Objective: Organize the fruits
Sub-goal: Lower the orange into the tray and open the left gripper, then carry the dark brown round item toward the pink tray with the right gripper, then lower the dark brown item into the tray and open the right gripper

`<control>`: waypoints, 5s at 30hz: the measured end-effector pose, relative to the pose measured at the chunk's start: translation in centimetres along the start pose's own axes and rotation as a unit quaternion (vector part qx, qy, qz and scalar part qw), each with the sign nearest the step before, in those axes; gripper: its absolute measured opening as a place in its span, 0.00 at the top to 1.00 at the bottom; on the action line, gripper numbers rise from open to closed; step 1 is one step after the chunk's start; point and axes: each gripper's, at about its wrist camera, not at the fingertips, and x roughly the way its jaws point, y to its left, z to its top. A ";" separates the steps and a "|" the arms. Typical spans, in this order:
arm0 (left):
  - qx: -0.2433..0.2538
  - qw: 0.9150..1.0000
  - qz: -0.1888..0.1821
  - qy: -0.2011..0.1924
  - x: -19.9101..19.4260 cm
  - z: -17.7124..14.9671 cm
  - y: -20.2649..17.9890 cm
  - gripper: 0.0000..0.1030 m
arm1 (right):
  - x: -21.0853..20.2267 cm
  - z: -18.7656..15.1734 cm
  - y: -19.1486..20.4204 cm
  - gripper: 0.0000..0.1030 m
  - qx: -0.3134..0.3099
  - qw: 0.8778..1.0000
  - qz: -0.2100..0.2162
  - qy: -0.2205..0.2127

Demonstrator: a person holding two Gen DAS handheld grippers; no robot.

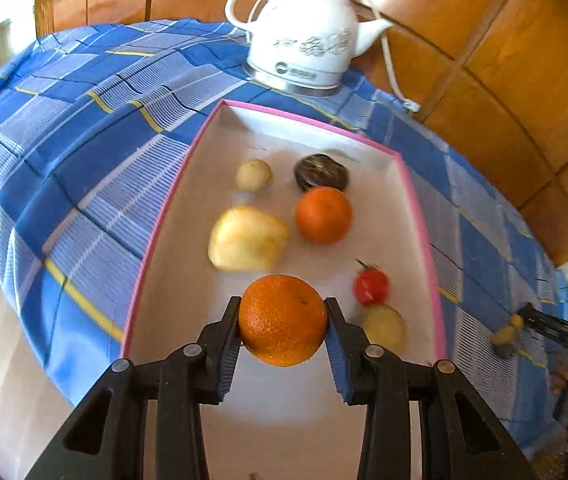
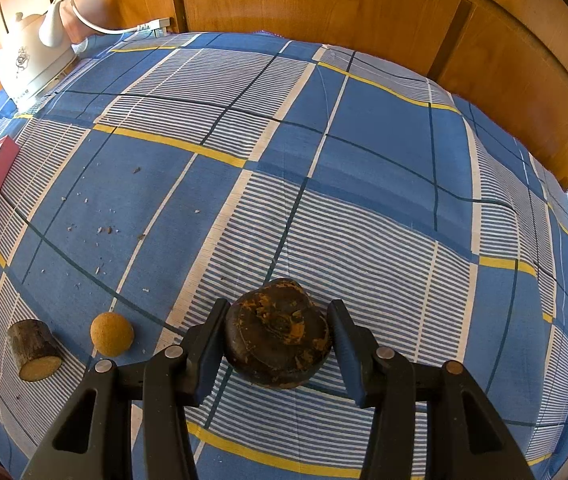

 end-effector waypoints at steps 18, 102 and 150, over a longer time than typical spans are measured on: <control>0.021 0.999 0.031 -0.023 0.8 1.4 0.0 0.58 | 0.0 0.0 0.1 0.51 0.001 1.000 0.000 0.000; 0.041 0.991 0.052 -0.118 -6.7 -4.5 -1.1 0.52 | -4.5 0.9 1.1 0.52 0.018 0.998 0.005 -0.055; 0.014 0.993 0.041 -0.105 -5.8 -4.7 1.0 0.52 | -3.7 5.8 29.9 0.42 -0.079 0.963 0.256 -0.036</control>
